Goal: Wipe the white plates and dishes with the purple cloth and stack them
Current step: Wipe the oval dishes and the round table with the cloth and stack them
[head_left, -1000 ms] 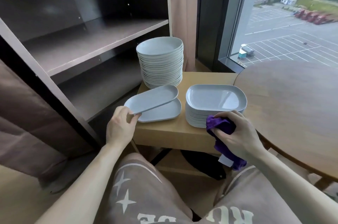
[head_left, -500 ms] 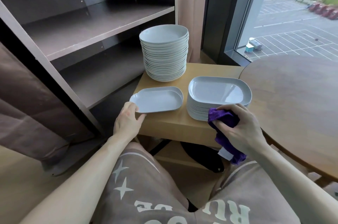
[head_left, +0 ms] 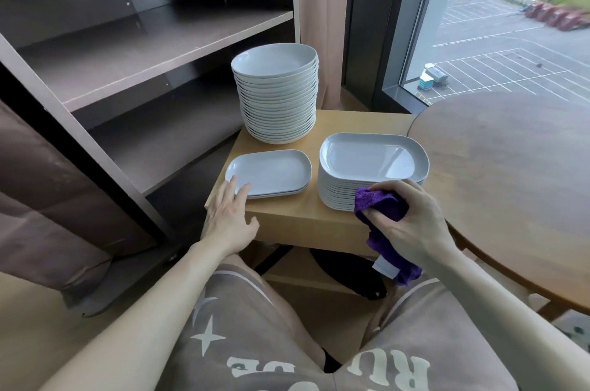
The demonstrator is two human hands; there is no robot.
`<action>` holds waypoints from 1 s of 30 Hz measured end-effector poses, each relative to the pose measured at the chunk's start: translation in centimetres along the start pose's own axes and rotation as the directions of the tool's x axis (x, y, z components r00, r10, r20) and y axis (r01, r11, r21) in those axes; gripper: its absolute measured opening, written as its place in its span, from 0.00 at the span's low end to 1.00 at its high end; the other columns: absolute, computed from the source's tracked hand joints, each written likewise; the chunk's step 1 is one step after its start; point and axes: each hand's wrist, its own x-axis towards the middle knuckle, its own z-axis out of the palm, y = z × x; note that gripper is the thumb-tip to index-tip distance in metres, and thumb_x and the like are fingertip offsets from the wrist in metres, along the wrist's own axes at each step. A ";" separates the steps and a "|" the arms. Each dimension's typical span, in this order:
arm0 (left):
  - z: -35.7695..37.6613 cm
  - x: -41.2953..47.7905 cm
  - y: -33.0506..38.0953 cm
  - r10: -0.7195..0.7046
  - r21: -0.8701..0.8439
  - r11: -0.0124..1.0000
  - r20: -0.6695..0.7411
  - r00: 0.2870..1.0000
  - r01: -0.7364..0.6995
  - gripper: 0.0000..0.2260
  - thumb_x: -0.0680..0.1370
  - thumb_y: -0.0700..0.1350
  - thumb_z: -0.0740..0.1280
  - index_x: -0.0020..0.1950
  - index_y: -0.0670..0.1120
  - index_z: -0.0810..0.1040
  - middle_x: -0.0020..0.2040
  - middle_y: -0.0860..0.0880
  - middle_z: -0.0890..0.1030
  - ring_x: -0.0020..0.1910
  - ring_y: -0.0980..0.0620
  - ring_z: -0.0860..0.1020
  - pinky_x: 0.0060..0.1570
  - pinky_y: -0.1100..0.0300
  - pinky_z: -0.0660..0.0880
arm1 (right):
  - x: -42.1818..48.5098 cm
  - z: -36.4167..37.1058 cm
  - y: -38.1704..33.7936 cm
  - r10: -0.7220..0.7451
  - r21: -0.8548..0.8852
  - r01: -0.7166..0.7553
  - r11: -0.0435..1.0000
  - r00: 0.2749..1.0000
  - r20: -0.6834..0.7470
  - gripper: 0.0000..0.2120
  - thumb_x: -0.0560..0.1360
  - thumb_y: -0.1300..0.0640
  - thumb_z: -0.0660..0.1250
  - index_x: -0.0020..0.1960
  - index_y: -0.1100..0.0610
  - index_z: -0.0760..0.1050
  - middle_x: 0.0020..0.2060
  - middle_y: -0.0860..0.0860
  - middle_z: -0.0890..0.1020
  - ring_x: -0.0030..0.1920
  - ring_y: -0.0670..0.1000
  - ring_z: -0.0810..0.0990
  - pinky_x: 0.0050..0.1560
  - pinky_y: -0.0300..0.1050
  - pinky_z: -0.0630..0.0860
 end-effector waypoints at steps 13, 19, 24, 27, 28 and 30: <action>-4.0 2.1 12.7 0.230 -0.472 0.856 -0.017 0.973 -0.210 0.34 0.80 0.58 0.68 0.82 0.54 0.57 0.83 0.55 0.54 0.82 0.56 0.52 0.79 0.49 0.57 | 8.5 -4.1 -0.8 0.099 -0.191 -0.140 0.972 0.972 -0.212 0.19 0.72 0.42 0.73 0.57 0.47 0.70 0.53 0.47 0.75 0.55 0.53 0.75 0.56 0.55 0.74; -3.9 5.7 16.1 0.218 -0.540 0.835 0.143 0.965 -0.109 0.54 0.72 0.66 0.74 0.84 0.54 0.41 0.85 0.55 0.46 0.83 0.53 0.46 0.81 0.47 0.51 | 10.9 -3.2 1.3 0.162 -0.682 -0.055 0.729 0.982 0.094 0.30 0.76 0.38 0.64 0.74 0.48 0.63 0.69 0.53 0.70 0.67 0.60 0.68 0.65 0.60 0.66; -2.5 7.4 15.6 0.211 -0.522 0.851 0.246 0.946 -0.055 0.61 0.66 0.69 0.78 0.84 0.56 0.38 0.84 0.53 0.50 0.82 0.50 0.50 0.80 0.48 0.54 | 11.5 -2.6 2.2 0.102 -0.725 0.008 0.688 0.989 0.108 0.28 0.76 0.40 0.63 0.73 0.47 0.63 0.69 0.52 0.70 0.66 0.60 0.68 0.63 0.59 0.66; -1.6 7.5 15.1 0.241 -0.620 0.784 0.260 0.935 -0.030 0.59 0.66 0.67 0.79 0.83 0.58 0.40 0.82 0.53 0.56 0.80 0.51 0.56 0.79 0.48 0.59 | 12.1 -2.0 2.4 0.053 -0.756 0.047 0.653 0.993 0.107 0.23 0.78 0.42 0.61 0.70 0.48 0.67 0.66 0.51 0.72 0.63 0.59 0.70 0.60 0.57 0.68; -1.4 7.5 15.0 0.255 -0.646 0.763 0.259 0.932 -0.029 0.58 0.67 0.66 0.79 0.83 0.59 0.41 0.81 0.54 0.57 0.79 0.52 0.58 0.79 0.48 0.60 | 12.3 -1.7 2.5 0.035 -0.767 0.062 0.639 0.993 0.110 0.21 0.78 0.42 0.61 0.69 0.48 0.69 0.64 0.51 0.73 0.62 0.59 0.70 0.59 0.57 0.68; -1.1 7.5 14.8 0.281 -0.675 0.737 0.262 0.923 -0.033 0.57 0.68 0.64 0.79 0.82 0.61 0.40 0.80 0.56 0.57 0.78 0.53 0.59 0.78 0.49 0.61 | 12.9 -1.1 2.3 0.000 -0.786 0.101 0.610 0.992 0.127 0.19 0.78 0.43 0.61 0.67 0.49 0.71 0.62 0.50 0.74 0.60 0.58 0.72 0.56 0.56 0.68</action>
